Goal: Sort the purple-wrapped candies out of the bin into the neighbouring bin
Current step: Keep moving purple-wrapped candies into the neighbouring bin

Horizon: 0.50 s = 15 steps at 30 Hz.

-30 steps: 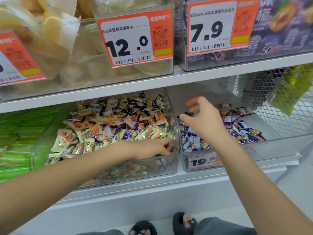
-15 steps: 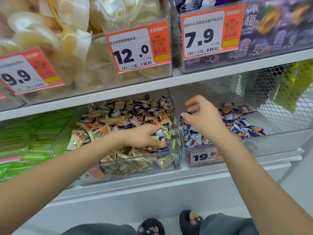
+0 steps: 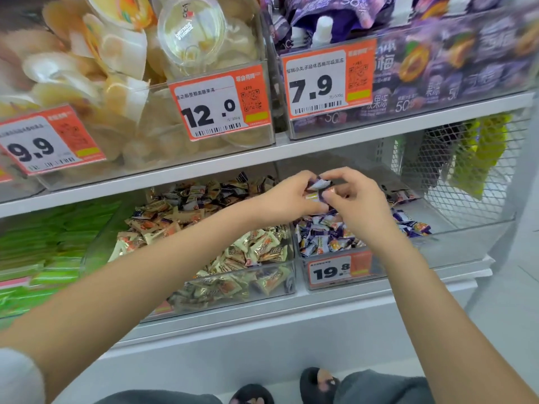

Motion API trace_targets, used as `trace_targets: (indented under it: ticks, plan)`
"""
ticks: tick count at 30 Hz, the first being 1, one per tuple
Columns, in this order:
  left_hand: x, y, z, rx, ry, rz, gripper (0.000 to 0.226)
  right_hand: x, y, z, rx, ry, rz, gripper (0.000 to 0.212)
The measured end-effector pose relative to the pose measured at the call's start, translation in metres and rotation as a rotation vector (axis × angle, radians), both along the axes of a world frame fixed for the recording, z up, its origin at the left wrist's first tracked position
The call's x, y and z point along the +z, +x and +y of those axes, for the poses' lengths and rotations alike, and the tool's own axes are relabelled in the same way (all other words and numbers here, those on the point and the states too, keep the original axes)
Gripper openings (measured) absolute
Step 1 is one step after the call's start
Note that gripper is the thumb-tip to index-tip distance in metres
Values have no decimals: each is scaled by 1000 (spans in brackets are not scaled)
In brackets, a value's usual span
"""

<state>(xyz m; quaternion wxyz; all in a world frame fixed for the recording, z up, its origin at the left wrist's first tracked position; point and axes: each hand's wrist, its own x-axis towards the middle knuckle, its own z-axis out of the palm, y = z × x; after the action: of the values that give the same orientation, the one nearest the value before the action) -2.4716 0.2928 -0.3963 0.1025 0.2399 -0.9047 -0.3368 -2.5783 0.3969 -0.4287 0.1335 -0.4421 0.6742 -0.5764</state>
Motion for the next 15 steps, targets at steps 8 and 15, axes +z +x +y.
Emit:
trace_targets:
  ticks: [8,15]
  plan:
    - [-14,39,-14,55,-92,236,44,-4,-16,-1,-127,155,78,56]
    - [-59,89,-36,-104,95,-219,25,-6,-12,-12,-141,170,83,38]
